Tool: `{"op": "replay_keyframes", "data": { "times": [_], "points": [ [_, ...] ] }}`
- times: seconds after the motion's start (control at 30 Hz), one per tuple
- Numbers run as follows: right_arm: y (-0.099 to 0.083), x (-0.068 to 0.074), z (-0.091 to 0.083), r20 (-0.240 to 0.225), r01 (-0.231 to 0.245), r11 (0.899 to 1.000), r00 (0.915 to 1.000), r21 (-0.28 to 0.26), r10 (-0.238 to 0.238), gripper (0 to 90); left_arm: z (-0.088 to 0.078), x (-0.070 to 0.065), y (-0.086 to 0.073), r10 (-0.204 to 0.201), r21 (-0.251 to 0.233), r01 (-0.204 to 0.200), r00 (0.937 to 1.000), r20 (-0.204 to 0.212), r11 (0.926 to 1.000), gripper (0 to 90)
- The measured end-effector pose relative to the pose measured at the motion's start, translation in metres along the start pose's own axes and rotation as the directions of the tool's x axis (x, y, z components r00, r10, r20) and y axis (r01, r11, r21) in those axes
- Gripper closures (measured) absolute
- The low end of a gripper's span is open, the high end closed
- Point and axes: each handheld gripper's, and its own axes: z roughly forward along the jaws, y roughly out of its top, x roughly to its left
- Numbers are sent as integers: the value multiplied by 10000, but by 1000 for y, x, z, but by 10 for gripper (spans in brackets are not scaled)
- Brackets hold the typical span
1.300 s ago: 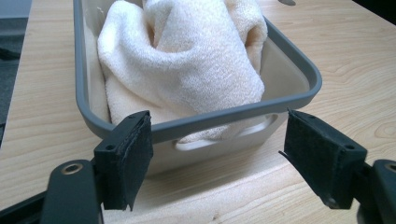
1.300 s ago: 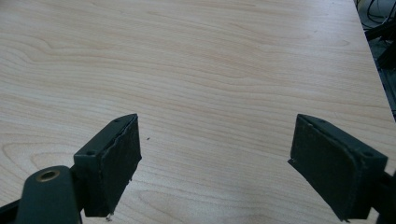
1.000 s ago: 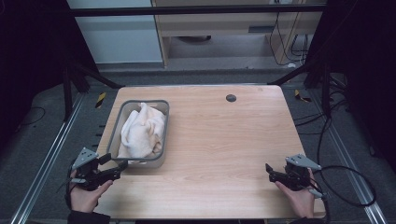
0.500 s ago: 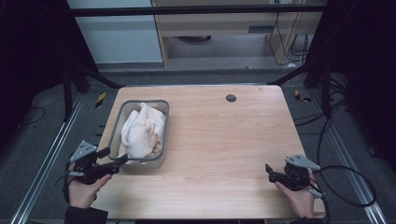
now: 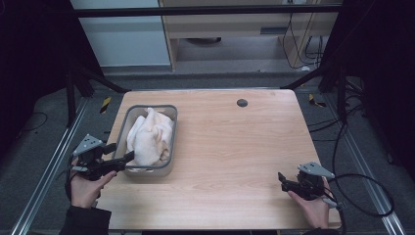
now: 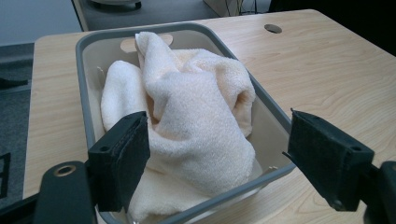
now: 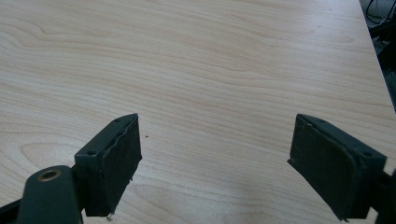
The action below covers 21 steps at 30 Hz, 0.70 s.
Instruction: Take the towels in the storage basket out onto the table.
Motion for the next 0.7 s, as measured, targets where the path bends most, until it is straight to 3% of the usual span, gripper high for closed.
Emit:
{"op": "replay_keyframes", "data": {
  "times": [0.7],
  "points": [
    [0,0,1,13,-11,9999,10000,105,11,161,13,-1,41,267,609,-266,9996,2,9978,186]
  ]
}}
